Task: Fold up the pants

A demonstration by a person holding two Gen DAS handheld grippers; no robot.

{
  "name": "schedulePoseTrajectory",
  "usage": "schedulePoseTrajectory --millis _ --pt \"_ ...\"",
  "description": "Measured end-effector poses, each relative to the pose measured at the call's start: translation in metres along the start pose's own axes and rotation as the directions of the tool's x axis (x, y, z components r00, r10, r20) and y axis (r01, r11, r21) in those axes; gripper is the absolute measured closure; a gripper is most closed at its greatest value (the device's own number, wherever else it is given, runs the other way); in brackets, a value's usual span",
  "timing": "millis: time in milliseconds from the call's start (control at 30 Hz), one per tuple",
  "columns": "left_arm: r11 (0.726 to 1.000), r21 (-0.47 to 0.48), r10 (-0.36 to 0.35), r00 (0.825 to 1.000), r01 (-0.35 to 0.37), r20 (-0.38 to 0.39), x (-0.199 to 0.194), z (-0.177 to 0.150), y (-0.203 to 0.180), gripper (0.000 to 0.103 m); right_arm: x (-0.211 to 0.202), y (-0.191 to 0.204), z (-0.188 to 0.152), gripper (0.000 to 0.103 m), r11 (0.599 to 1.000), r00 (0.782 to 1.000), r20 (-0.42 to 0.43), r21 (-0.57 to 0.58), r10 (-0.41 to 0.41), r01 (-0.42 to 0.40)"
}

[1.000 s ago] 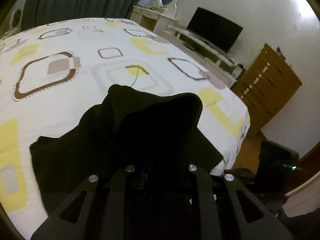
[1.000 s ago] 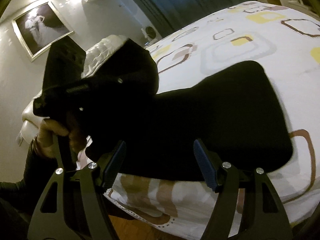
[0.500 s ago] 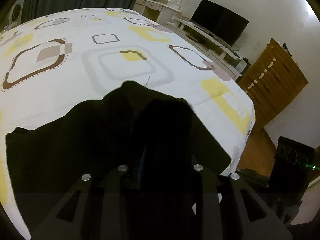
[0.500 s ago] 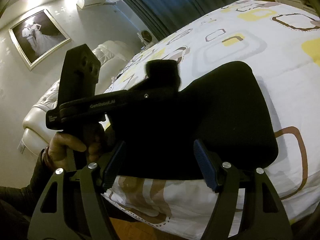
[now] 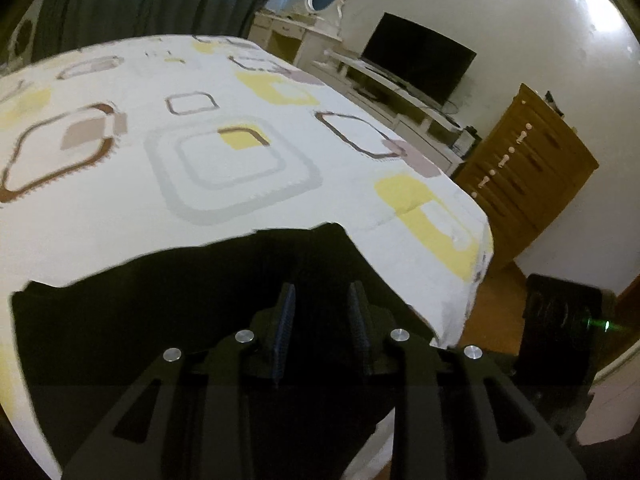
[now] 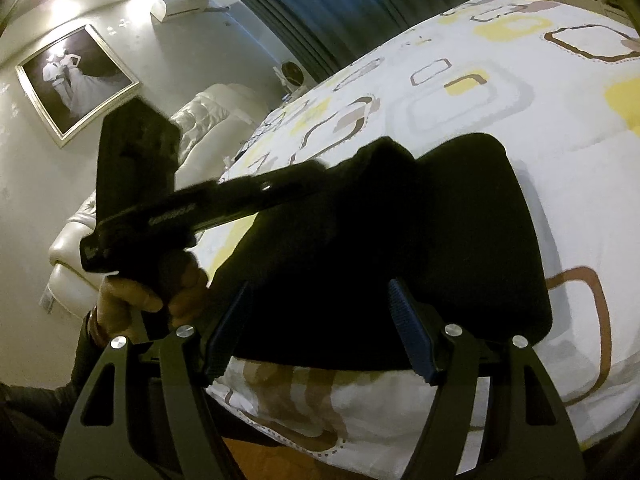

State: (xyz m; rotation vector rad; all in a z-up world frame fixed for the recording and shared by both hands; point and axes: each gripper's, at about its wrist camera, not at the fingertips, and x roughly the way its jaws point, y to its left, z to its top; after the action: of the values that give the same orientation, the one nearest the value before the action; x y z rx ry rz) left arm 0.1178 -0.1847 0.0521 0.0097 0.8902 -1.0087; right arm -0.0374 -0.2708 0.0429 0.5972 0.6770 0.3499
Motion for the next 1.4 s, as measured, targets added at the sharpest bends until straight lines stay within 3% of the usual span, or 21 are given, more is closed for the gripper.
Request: schedulePoseTrajectory --millis 67,133,267,333,400,567,633,733,833,867,1033,1133,1200,1233,1267,1400 --pt "1.000 -0.003 0.030 0.999 -0.030 0.022 -0.012 -0.001 0.007 0.063 0.004 -0.004 0.007 0.033 1.000 1.000 -0.013 0.009 -0.003 0.003" --pt "0.998 0.004 0.061 0.997 -0.061 0.052 -0.026 -0.004 0.014 0.045 0.008 -0.008 0.015 0.033 1.000 1.000 -0.024 0.019 -0.014 0.014" --pt "0.989 0.018 0.145 0.984 -0.147 0.101 -0.055 -0.014 0.031 0.039 0.017 -0.014 0.030 0.033 0.998 0.997 -0.056 0.019 -0.057 0.058" --pt "0.981 0.009 0.191 0.974 -0.194 0.121 -0.069 -0.023 0.043 0.031 0.021 -0.015 0.037 0.033 0.996 0.994 -0.067 0.007 -0.091 0.092" --pt "0.974 -0.014 0.227 0.965 -0.227 0.131 -0.081 -0.034 0.058 0.031 0.022 -0.019 0.042 0.031 0.995 0.993 -0.059 0.009 -0.103 0.104" --pt "0.956 -0.122 0.279 0.954 -0.266 0.109 -0.094 -0.060 0.099 0.031 0.042 -0.017 0.045 0.025 0.993 0.983 -0.140 -0.009 -0.116 0.116" --pt "0.954 -0.157 0.274 0.956 -0.256 0.106 -0.096 -0.068 0.108 0.031 0.048 -0.006 0.042 0.023 0.986 0.975 -0.154 -0.065 -0.159 0.151" --pt "0.952 -0.197 0.258 0.961 -0.235 0.102 -0.096 -0.077 0.117 0.031 0.063 0.013 0.036 0.018 0.949 0.946 -0.155 -0.183 -0.284 0.255" --pt "0.952 -0.201 0.253 0.963 -0.230 0.096 -0.093 -0.081 0.119 0.031 0.075 0.011 0.034 0.018 0.926 0.921 -0.172 -0.214 -0.350 0.312" --pt "0.953 -0.201 0.250 0.964 -0.227 0.095 -0.092 -0.081 0.120 0.031 0.076 0.007 0.032 0.019 0.930 0.922 -0.178 -0.200 -0.344 0.309" --pt "0.954 -0.204 0.244 0.965 -0.222 0.092 -0.089 -0.086 0.122 0.031 0.065 -0.007 0.034 0.042 0.949 0.932 -0.189 -0.135 -0.309 0.287" --pt "0.951 -0.224 0.236 0.968 -0.212 0.086 -0.087 -0.089 0.126 0.031 0.066 -0.010 0.036 0.046 0.952 0.932 -0.205 -0.134 -0.299 0.276" --pt "0.950 -0.232 0.234 0.969 -0.209 0.086 -0.086 -0.091 0.127 0.031 0.065 -0.009 0.038 0.062 0.954 0.935 -0.201 -0.136 -0.291 0.268" --pt "0.950 -0.234 0.233 0.969 -0.208 0.086 -0.086 -0.091 0.128 0.031 0.065 -0.009 0.039 0.080 0.958 0.939 -0.201 -0.131 -0.278 0.256" --pt "0.950 -0.235 0.231 0.969 -0.206 0.085 -0.086 -0.091 0.128 0.031 0.064 -0.010 0.040 0.084 0.969 0.947 -0.210 -0.108 -0.242 0.224" --pt "0.950 -0.237 0.229 0.970 -0.205 0.082 -0.086 -0.094 0.128 0.031 0.060 -0.018 0.042 0.092 0.981 0.957 -0.218 -0.070 -0.191 0.180"
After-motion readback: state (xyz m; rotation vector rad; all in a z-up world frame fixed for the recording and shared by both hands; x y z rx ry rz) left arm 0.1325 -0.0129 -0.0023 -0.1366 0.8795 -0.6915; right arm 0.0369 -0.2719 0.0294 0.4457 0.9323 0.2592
